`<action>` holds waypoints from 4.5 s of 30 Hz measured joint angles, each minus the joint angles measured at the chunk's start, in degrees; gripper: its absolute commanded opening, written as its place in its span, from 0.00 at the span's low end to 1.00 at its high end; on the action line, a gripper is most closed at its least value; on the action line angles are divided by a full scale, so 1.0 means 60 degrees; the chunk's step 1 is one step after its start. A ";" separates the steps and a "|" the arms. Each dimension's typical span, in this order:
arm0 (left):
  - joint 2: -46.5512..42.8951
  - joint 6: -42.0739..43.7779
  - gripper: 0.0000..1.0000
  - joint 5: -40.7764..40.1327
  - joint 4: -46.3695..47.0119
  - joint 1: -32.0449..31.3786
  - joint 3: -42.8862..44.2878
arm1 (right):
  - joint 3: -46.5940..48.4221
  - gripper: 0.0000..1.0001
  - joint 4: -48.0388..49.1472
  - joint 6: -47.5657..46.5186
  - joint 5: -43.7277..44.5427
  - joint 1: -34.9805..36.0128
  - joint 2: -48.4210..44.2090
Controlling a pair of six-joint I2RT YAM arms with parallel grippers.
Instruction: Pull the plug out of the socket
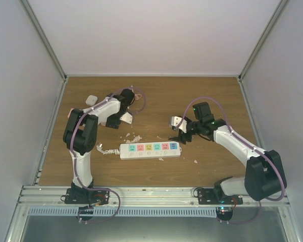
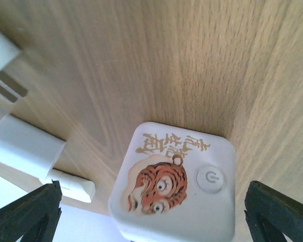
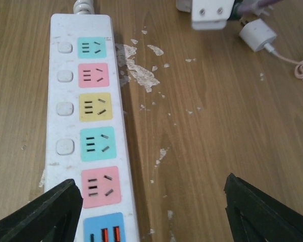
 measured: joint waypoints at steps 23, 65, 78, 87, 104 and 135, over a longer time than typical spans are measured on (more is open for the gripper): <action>-0.4510 -0.3497 0.99 0.4127 0.3191 0.0739 -0.1763 | 0.2055 1.00 -0.0659 0.0222 0.1759 0.3399 0.3435; -0.5147 -0.4153 0.99 0.5027 0.4047 0.0739 -0.2932 | 0.0805 0.58 -0.0790 0.2477 0.3501 0.0736 0.2973; -0.5217 -0.4142 0.99 0.5329 0.4116 0.0739 -0.3224 | 0.0736 0.58 -0.0087 0.4816 0.4452 -0.1949 0.2943; -0.5304 -0.4138 0.99 0.5322 0.4313 0.0739 -0.3450 | 0.0838 0.60 0.0186 0.7246 0.5271 -0.2973 0.2943; -0.5231 -0.5464 0.99 0.6980 0.3439 0.0772 -0.2419 | 0.1545 1.00 0.0328 0.8910 0.5351 -0.3089 0.2193; -0.6360 -0.9439 0.99 1.0735 0.4058 0.4641 -0.3730 | 0.0361 1.00 0.2040 0.7191 0.1013 -0.5162 -0.1126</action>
